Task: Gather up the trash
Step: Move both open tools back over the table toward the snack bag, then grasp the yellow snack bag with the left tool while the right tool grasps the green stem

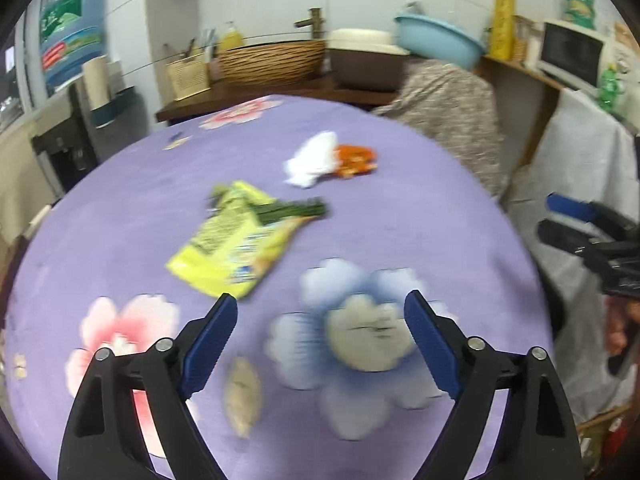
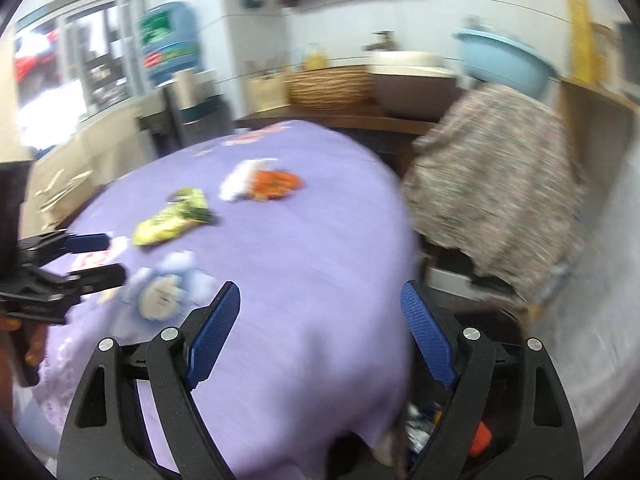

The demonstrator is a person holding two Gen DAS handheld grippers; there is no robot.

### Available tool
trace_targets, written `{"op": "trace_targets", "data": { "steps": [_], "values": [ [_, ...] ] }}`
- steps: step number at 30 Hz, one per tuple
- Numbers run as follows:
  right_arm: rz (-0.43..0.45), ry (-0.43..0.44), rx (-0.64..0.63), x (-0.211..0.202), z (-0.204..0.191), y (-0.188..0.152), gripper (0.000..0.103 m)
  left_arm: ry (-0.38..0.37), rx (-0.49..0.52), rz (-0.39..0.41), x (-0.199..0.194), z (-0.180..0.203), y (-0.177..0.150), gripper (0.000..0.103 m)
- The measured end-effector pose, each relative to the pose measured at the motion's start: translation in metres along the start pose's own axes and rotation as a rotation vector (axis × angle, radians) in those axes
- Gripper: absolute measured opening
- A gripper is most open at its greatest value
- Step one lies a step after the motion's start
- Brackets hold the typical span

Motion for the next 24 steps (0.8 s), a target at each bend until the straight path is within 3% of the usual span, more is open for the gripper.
{"op": "trace_targets", "data": {
  "steps": [6,13,18,24],
  "values": [
    [-0.054,0.107,-0.05,0.037,-0.048,0.011,0.082,0.066,0.01,-0.066,0.031,-0.046,-0.003,0.074],
    [-0.091,0.141,-0.086,0.057,-0.074,0.014,0.082,0.044,0.082,-0.113,0.057,-0.053,-0.007,0.064],
    [-0.137,0.212,-0.085,0.077,-0.084,0.018,0.082,0.021,0.03,-0.126,0.063,-0.063,-0.012,0.057],
    [-0.172,0.304,-0.158,0.131,-0.11,0.034,0.082,-0.018,0.02,-0.129,0.062,-0.063,-0.012,0.046]
  ]
}}
Point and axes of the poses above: each gripper's, at about its wrist camera, not at the fingertips, and x roughly the way its jaws point, z to its right, y to its top, the point moved 3 cm from there along x, roughly the way its jaws point, and after that the axes turned 15 degrees about z, right-handed, at the moved point
